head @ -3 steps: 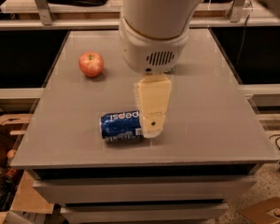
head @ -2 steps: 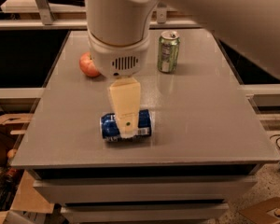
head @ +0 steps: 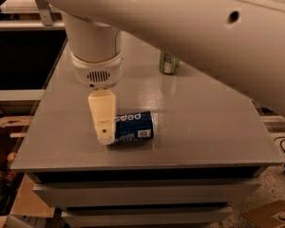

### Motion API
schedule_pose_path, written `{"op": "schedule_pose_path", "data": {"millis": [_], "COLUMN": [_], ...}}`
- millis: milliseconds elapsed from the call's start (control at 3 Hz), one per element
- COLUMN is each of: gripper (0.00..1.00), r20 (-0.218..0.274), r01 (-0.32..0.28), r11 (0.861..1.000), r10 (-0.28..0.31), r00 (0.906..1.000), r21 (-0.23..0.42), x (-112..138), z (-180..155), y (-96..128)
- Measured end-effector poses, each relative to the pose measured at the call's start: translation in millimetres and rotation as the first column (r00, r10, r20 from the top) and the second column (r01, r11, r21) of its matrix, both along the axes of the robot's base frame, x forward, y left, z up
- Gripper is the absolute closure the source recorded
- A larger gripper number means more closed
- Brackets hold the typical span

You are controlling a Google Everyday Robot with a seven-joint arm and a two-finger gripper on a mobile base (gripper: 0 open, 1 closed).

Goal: Place pepsi can upright

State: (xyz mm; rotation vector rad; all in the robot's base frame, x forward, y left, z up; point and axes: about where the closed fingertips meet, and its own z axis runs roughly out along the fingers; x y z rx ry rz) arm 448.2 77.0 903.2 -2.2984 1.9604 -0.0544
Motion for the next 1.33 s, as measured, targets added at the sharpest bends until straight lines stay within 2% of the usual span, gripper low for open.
{"op": "schedule_pose_path", "data": {"millis": [333, 667, 1000, 1333], "gripper": [0.0, 0.0, 0.0, 0.0], "r20": [-0.043, -0.057, -0.05, -0.031], "r01": [0.104, 0.165, 0.178, 0.147], "r11": [0.995, 0.986, 0.983, 0.988], "r10": [-0.104, -0.163, -0.176, -0.145], "r00": [0.9937, 0.985, 0.9831, 0.9889], "r21": [0.01, 0.026, 0.043, 0.045], "x": [8, 12, 13, 9], "z": [-25, -41, -48, -53], "y": [-1, -10, -21, -27]}}
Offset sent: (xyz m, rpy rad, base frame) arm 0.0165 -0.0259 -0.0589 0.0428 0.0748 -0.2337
